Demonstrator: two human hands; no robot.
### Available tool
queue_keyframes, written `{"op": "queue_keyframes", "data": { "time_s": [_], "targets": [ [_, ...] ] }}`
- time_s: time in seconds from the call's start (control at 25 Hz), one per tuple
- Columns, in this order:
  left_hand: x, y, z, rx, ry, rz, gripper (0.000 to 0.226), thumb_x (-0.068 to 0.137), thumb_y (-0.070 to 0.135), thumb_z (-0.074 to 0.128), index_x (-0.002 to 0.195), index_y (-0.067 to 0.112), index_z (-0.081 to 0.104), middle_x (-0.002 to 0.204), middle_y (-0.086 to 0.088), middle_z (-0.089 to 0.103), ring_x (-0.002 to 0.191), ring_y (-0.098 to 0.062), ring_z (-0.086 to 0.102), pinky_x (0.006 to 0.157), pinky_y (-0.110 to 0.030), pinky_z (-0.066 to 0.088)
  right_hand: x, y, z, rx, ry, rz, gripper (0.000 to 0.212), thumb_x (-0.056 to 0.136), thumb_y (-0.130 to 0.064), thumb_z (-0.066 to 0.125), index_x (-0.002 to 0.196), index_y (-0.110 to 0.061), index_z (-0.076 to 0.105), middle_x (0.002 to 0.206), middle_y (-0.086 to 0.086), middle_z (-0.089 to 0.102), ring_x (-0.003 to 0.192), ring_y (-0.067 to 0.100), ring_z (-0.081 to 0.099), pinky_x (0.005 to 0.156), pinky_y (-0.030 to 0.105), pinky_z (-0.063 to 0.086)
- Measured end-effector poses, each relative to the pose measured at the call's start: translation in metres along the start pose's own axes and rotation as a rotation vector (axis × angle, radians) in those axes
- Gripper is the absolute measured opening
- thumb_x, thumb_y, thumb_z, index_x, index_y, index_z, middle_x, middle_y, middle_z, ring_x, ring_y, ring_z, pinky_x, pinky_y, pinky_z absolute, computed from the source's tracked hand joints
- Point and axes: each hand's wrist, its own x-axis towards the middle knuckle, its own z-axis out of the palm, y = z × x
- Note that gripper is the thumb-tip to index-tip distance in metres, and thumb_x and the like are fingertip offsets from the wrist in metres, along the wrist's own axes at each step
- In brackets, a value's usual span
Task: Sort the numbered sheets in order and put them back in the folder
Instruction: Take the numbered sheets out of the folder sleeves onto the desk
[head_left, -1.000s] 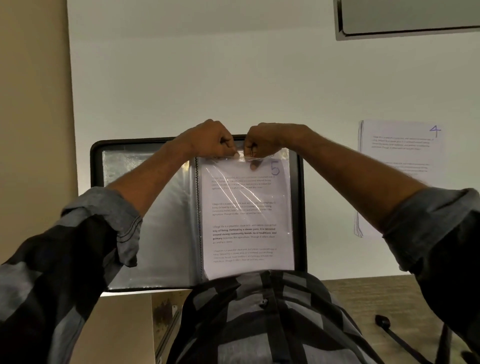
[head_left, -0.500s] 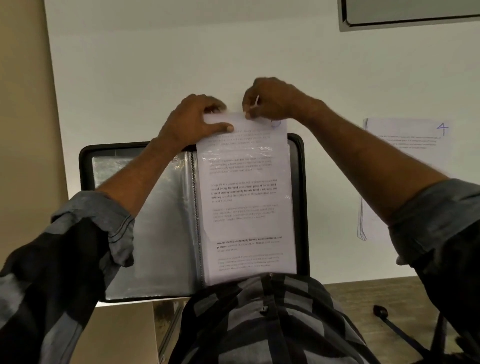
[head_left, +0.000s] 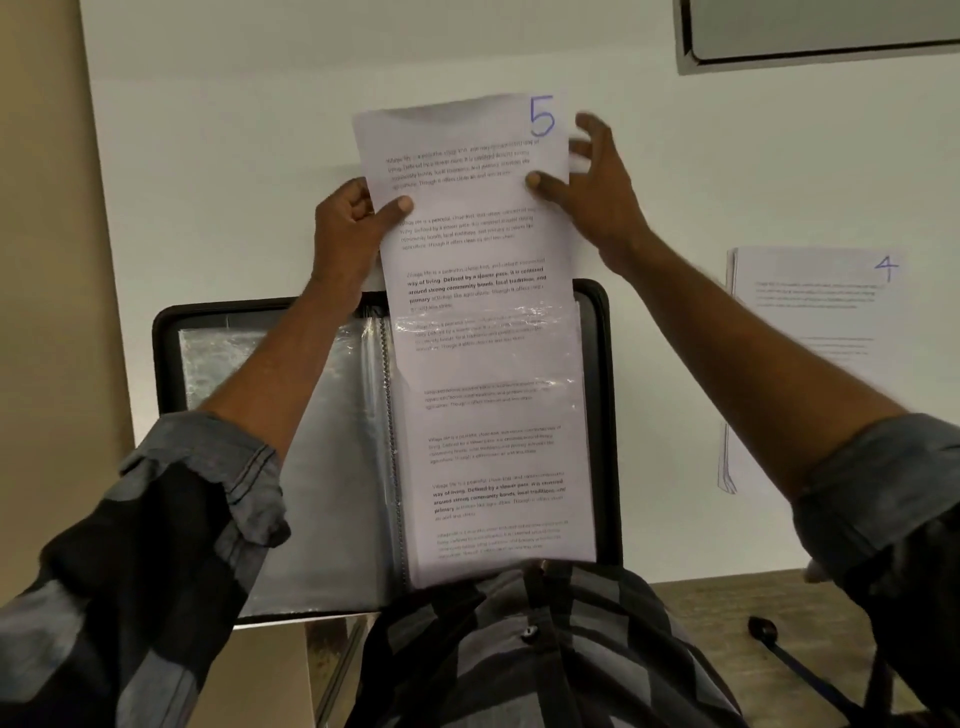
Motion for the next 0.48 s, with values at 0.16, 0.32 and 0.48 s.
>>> {"op": "queue_keyframes", "data": {
  "time_s": [0.16, 0.32, 0.48],
  "targets": [
    [0.012, 0.010, 0.010, -0.123, 0.119, -0.048, 0.043, 0.087, 0.008, 0.079, 0.126, 0.002, 0.061, 0.110, -0.008, 0.077, 0.099, -0.023, 0.075, 0.086, -0.037, 0.061, -0.024, 0.022, 0.001, 0.143, -0.131, 0.123, 0.045, 0.088, -0.015, 0.077, 0.129, -0.004, 0.062, 0.118, 0.008, 0.074, 0.102, 0.020, 0.074, 0.092, 0.045, 0.060],
    [-0.005, 0.009, 0.022, -0.142, 0.058, -0.166, 0.036, 0.093, 0.025, 0.076, 0.124, 0.012, 0.066, 0.114, -0.005, 0.075, 0.101, -0.019, 0.074, 0.090, -0.040, 0.061, -0.023, -0.001, -0.005, 0.266, 0.075, 0.051, 0.031, 0.087, -0.016, 0.076, 0.116, -0.006, 0.068, 0.112, 0.006, 0.076, 0.099, 0.022, 0.075, 0.090, 0.046, 0.061],
    [-0.029, 0.018, 0.027, -0.048, 0.100, -0.117, 0.024, 0.097, 0.026, 0.070, 0.118, 0.013, 0.070, 0.109, -0.002, 0.075, 0.098, -0.019, 0.073, 0.092, -0.047, 0.060, -0.025, -0.042, -0.013, 0.306, 0.082, -0.075, 0.030, 0.091, -0.014, 0.074, 0.118, -0.001, 0.069, 0.114, 0.009, 0.075, 0.102, 0.025, 0.074, 0.089, 0.043, 0.061]
  ]
}}
